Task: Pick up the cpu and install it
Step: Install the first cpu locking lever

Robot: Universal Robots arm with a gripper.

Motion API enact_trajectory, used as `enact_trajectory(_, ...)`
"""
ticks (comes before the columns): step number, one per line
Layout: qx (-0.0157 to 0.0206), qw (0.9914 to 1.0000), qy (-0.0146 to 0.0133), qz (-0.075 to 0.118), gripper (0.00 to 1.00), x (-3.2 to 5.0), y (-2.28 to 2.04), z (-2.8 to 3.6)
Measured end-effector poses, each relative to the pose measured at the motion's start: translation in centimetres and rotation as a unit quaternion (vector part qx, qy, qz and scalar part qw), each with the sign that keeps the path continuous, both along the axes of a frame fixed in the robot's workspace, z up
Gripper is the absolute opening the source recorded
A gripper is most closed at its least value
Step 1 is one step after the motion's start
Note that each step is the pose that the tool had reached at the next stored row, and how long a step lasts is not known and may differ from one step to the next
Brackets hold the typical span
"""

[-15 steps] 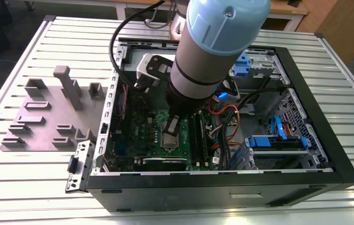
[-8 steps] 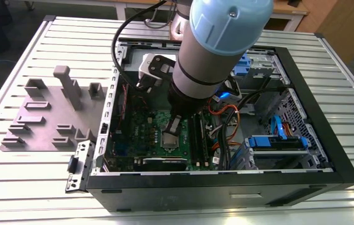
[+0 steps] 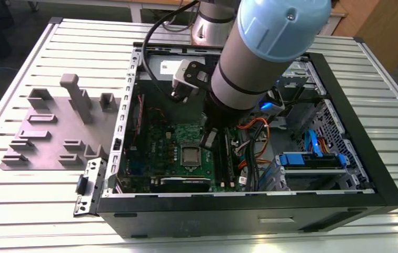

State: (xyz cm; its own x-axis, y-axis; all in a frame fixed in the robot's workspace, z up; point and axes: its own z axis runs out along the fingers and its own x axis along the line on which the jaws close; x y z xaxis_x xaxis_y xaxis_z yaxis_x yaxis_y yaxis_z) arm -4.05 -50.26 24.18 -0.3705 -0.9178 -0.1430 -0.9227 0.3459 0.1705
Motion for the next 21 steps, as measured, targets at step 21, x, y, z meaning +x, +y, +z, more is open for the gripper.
enact_trajectory(21,0.0464,0.99892,-0.0004,0.0,0.11,1.35,0.66,-0.02)
